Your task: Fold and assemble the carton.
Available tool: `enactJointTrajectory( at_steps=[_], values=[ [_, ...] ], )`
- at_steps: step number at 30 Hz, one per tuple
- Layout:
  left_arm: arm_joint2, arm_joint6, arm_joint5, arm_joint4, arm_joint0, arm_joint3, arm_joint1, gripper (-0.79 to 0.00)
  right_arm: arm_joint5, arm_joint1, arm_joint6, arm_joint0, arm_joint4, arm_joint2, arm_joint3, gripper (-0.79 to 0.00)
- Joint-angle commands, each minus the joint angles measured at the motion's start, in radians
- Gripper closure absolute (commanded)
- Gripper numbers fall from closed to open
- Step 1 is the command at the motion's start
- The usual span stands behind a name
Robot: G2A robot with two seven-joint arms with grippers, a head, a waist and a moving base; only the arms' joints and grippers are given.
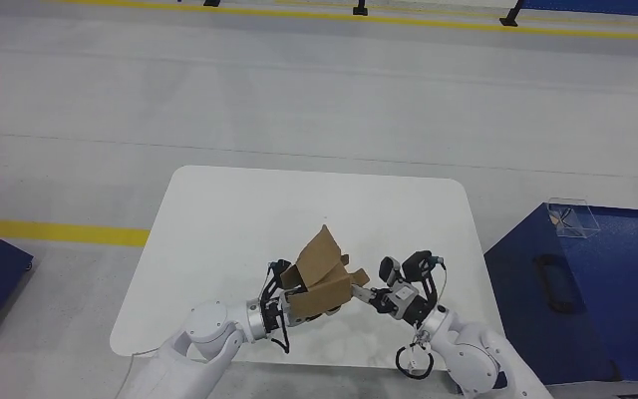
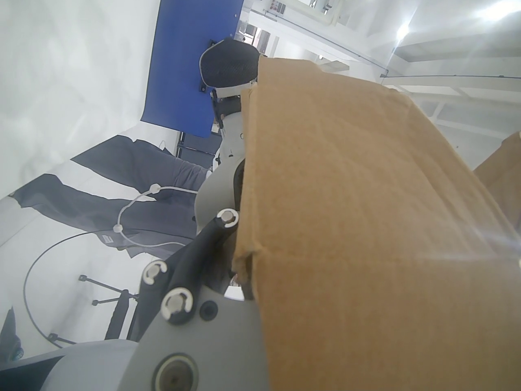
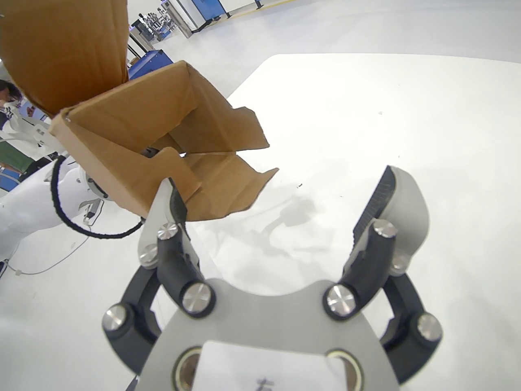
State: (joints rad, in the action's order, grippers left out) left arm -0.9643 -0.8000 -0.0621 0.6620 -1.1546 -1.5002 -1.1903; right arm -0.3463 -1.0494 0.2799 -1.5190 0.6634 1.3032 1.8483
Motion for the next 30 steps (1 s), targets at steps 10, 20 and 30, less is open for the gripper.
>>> enactJointTrajectory(
  at_steps=[10, 20, 30],
  values=[
    [0.006, 0.01, 0.013, -0.013, -0.002, 0.0, -0.007, 0.0, 0.077, 0.002, -0.123, -0.028, 0.094, 0.094, 0.038, -0.785],
    [0.021, 0.018, 0.041, -0.047, -0.017, -0.018, -0.012, 0.0, 0.259, -0.015, -0.167, 0.029, 0.333, 0.022, 0.036, -0.785],
    [0.01, 0.021, 0.032, -0.062, -0.027, -0.037, -0.012, 0.0, 0.299, -0.037, -0.159, 0.083, 0.473, -0.095, 0.019, -0.785]
  ],
)
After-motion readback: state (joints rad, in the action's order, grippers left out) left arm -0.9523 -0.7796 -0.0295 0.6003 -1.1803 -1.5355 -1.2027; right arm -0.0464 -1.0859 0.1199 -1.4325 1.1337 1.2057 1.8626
